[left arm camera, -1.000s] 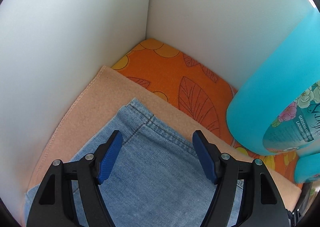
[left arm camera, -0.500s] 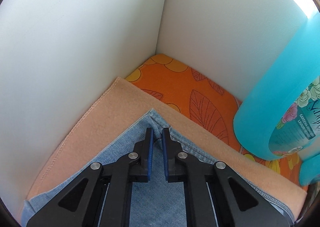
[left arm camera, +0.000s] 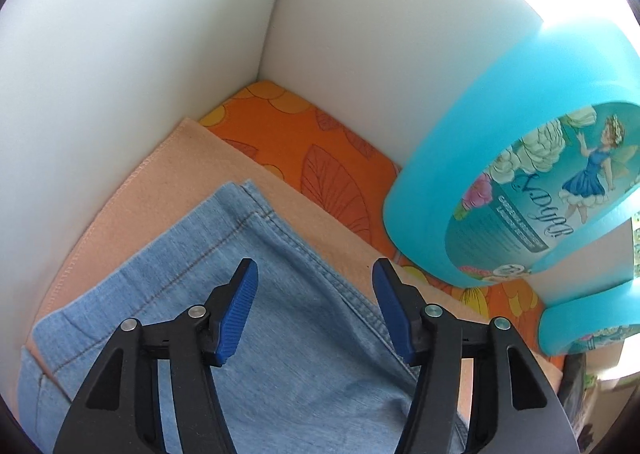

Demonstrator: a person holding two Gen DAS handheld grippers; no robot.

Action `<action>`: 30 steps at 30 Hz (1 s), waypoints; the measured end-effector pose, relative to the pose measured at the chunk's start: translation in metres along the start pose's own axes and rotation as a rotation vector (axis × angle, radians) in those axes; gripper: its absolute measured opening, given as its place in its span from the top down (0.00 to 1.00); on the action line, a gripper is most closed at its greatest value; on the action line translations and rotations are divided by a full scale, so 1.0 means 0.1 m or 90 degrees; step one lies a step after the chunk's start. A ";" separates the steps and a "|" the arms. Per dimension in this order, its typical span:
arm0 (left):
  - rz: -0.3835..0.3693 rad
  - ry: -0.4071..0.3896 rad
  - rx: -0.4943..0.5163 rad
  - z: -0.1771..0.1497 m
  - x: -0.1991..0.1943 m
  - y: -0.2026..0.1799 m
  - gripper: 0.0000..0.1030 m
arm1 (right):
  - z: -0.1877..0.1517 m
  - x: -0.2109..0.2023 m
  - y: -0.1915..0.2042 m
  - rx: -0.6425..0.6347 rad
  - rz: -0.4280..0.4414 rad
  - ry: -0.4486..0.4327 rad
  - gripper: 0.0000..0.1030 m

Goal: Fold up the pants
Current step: 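Move both grippers to the jeans leg hems and close on them, then lift the held leg hems and fold them over toward the waistband, then open both grippers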

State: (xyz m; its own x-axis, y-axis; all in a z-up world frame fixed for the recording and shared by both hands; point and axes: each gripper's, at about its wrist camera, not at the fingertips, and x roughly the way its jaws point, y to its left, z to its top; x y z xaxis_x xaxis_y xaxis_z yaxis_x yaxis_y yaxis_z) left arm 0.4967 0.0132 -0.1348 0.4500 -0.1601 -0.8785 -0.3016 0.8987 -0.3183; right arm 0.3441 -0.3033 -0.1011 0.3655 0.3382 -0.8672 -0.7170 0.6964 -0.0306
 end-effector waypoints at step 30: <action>-0.129 -0.090 0.001 -0.43 -1.19 0.08 0.95 | 0.05 -0.48 -0.08 0.052 -0.012 -0.034 0.43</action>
State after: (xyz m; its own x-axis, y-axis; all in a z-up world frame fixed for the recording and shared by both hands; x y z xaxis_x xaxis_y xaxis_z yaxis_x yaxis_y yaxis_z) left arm 0.4045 0.0220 -0.0485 0.6141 -0.2784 -0.7385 -0.1917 0.8551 -0.4817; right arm 0.3349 -0.3218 -0.0570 0.4107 0.3564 -0.8393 -0.6599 0.7514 -0.0039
